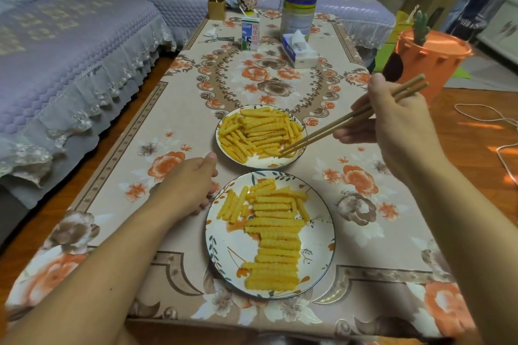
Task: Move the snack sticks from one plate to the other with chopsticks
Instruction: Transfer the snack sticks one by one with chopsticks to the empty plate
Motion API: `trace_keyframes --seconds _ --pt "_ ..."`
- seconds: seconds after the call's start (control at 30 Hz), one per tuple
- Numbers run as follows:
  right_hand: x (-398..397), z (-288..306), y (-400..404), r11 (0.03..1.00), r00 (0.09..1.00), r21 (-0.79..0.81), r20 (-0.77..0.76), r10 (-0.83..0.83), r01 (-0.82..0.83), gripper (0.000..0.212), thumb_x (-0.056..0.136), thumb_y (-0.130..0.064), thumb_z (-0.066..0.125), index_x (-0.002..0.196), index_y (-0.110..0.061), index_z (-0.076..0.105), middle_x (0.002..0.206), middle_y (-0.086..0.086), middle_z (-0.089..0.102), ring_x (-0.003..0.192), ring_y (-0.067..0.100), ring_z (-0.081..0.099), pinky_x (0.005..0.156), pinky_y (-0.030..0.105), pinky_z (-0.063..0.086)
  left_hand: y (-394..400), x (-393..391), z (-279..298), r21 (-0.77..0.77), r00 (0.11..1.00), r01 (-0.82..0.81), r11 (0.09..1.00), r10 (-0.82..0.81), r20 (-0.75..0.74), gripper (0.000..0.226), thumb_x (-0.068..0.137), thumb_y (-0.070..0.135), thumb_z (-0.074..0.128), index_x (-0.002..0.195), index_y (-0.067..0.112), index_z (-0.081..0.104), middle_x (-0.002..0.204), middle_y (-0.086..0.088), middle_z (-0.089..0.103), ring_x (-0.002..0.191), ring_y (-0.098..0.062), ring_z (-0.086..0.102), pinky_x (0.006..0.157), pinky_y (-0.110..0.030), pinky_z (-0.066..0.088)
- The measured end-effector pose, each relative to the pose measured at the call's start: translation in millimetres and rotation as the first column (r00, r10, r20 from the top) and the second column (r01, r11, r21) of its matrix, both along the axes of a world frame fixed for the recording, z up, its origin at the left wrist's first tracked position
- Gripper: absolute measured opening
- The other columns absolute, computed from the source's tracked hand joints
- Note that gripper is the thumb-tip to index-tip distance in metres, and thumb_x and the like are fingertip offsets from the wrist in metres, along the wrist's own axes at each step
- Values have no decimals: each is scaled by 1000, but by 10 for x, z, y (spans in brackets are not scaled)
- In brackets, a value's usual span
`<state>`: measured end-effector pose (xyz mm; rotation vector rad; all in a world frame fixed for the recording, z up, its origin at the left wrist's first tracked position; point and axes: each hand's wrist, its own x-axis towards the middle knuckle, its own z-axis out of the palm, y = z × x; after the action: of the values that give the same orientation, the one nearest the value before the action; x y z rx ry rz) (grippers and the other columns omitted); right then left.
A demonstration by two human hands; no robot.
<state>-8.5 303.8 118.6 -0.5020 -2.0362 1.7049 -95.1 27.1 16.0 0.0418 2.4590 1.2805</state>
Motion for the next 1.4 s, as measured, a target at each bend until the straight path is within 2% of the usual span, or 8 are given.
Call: trace_keyframes --seconds 0.3,0.53,0.7,0.87,1.07,1.13,1.23,1.4 --pt "230 -70 -181 989 987 46 85 136 -140 50 108 -35 45 96 11 60 68 25 69 61 37 74 59 50 63 22 43 41 -25 1000 27 999 -27 1 51 105 56 33 96 17 65 78 -5 69 60 -21 63 62 -37 54" --pt "119 -139 38 999 1000 33 13 11 -12 44 109 -33 44 98 4 65 82 31 70 70 39 75 67 46 65 29 147 107 -234 978 194 953 -171 117 73 105 59 21 90 4 67 69 -14 73 50 -22 65 59 -25 48" --pt "-45 -338 -17 997 996 66 82 37 -42 43 109 -34 43 100 0 68 88 28 71 73 32 76 72 45 65 21 148 148 -152 968 147 977 -111 223 64 106 56 29 88 9 69 59 -6 70 55 -26 64 65 -29 55" --pt "-128 -380 -50 992 994 111 89 58 -67 43 110 -36 42 97 -2 66 86 26 71 72 30 76 71 46 65 -65 133 158 -37 944 110 993 -93 316 43 99 42 43 102 11 72 84 -16 77 69 -32 67 77 -51 61" --pt "-24 -185 -36 999 1000 42 -11 14 -13 49 110 -37 39 91 2 62 79 28 70 69 41 74 65 48 65 -115 216 185 -15 928 173 985 -158 336 37 93 30 51 99 4 76 74 -11 76 57 -24 66 64 -39 58" --pt "78 -89 -28 1000 1000 -18 -29 9 -9 50 110 -39 40 86 0 62 72 24 71 67 42 74 63 46 65 -155 250 192 -41 917 209 977 -182 354 44 78 37 51 96 8 77 75 -18 75 63 -31 65 67 -41 59" --pt "219 -84 -71 997 999 -60 20 49 -48 51 109 -41 41 87 1 61 67 21 71 66 42 74 63 47 65 -235 259 113 -61 916 234 970 -198 349 59 67 39 43 105 3 70 83 -29 72 64 -37 61 52 -31 51" --pt "252 -158 -183 993 990 -18 78 117 -116 50 109 -39 42 95 5 62 74 28 69 67 40 75 65 52 64 -229 392 73 -37 948 200 979 -184 261 54 65 51 40 99 23 73 78 -25 73 62 -38 63 60 -37 55"
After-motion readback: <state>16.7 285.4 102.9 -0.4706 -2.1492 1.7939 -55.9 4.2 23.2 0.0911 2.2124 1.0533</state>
